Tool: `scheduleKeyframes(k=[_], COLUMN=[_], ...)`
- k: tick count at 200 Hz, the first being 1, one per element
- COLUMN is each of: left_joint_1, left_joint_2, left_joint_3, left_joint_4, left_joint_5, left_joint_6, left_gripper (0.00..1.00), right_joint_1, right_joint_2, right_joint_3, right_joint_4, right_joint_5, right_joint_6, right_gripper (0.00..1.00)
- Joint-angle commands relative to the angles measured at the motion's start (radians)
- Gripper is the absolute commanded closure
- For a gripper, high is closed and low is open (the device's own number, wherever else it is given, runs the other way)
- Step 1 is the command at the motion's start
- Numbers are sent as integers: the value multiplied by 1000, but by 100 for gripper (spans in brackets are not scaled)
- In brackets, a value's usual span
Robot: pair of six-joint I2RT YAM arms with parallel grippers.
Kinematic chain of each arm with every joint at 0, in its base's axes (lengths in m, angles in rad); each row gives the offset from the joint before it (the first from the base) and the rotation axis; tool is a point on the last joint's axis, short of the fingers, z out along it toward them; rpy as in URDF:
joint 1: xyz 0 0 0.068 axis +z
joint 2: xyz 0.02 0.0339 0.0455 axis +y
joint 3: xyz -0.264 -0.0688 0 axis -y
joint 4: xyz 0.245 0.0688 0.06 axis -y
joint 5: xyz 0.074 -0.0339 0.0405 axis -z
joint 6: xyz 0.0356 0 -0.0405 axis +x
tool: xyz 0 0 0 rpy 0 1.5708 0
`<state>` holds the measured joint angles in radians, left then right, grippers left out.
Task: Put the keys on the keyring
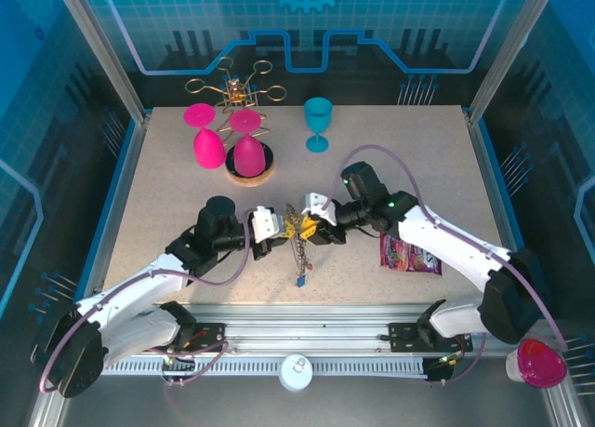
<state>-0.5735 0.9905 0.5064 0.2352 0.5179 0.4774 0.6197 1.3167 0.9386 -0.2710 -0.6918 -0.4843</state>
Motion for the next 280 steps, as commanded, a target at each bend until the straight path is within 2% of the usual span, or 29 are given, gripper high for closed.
scheduleKeyframes(k=[1,70,119,159,170,179,195,215,224,239,244,269,280], left_joint_1=[-6,-6,-6,-6,-5,-6,-6,-5,-5,-6,-6,-6,-10], left_joint_2=[-24,-14,-10,3,6,8,11,13,11,11,12,23,29], left_joint_3=[-12,-24,-27,-32,-35,-38,-41,-19,-6,17,24,69,89], left_joint_4=[98,155,172,214,233,242,256,185,142,78,57,-64,-115], left_joint_5=[50,69,85,104,108,111,107,67,44,-3,-14,-43,-49], left_joint_6=[-25,-54,-61,-80,-87,-90,-97,-84,-72,-60,-51,-3,22], left_gripper=[100,100,100,100,100,100,100,100,96,80,77,79,84], right_joint_1=[-13,-8,-7,-4,-3,-3,-3,0,8,28,37,83,102], right_joint_2=[-13,16,19,39,47,49,45,34,32,42,48,83,97], right_joint_3=[-32,-29,-38,-32,-31,-28,-20,16,38,81,97,170,202], right_joint_4=[157,179,171,158,159,160,159,86,37,-46,-78,-204,-255], right_joint_5=[-103,-128,-81,-89,-93,-101,-99,-75,-55,-30,-19,56,85], right_joint_6=[63,72,51,40,37,35,34,-2,-27,-67,-81,-140,-164], right_gripper=[74,77,80,81,89,100,100,100,100,100,100,100,100])
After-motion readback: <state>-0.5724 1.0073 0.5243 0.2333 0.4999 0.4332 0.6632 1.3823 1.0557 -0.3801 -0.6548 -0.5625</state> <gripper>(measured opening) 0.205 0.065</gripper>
